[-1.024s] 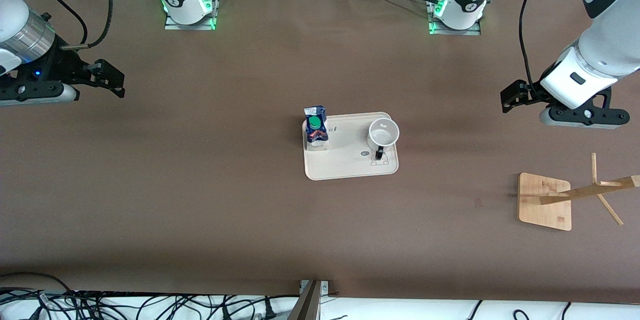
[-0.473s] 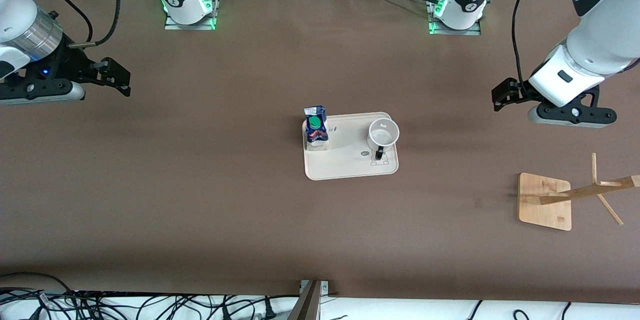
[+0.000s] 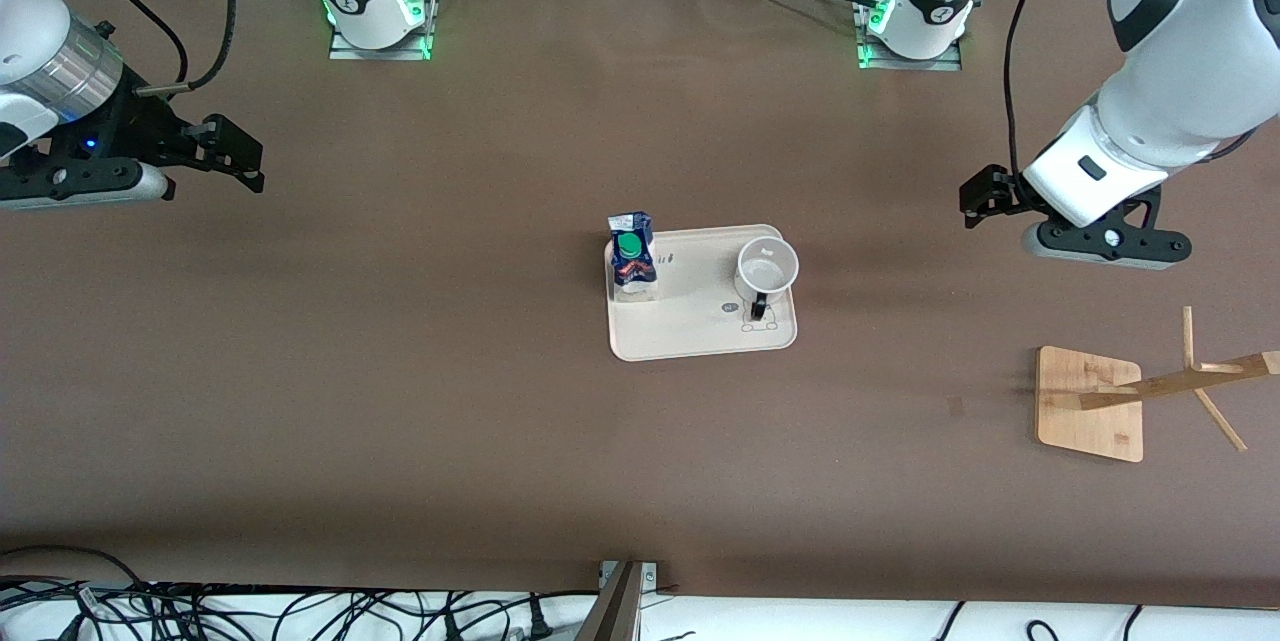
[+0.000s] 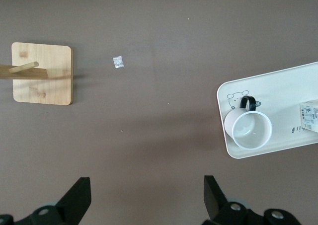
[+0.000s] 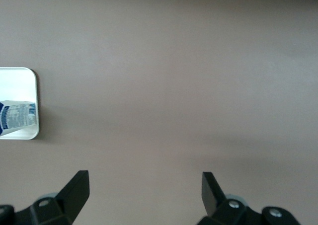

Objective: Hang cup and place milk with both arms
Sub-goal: 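Lower the left gripper onto the white mug rim on the tray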

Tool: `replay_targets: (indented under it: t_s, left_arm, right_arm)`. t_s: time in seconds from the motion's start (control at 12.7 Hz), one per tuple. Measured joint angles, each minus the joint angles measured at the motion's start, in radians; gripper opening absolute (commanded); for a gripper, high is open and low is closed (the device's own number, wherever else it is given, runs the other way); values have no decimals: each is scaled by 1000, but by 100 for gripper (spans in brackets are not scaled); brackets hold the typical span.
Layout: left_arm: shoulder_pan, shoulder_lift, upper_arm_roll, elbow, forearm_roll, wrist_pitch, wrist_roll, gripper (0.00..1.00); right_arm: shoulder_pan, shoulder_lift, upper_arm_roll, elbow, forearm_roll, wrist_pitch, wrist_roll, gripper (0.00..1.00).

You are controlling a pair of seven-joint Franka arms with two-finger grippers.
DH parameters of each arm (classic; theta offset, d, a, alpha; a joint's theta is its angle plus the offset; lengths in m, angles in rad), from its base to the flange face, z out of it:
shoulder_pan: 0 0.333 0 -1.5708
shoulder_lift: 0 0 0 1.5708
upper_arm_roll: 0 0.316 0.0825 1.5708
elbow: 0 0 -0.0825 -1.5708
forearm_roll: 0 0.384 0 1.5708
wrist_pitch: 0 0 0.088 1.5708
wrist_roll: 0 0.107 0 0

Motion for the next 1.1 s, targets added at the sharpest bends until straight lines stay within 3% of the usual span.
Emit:
replay_targets:
  t_s: [0.79, 1.1]
  left_arm:
    - [-75, 1, -4, 15, 0, -50, -1, 100]
    - [-96, 13, -69, 14, -1, -109, -4, 100]
  right_arm:
    - [-1, 0, -5, 0, 7, -2, 0, 100]
    - [-1, 0, -5, 0, 7, -2, 0, 100]
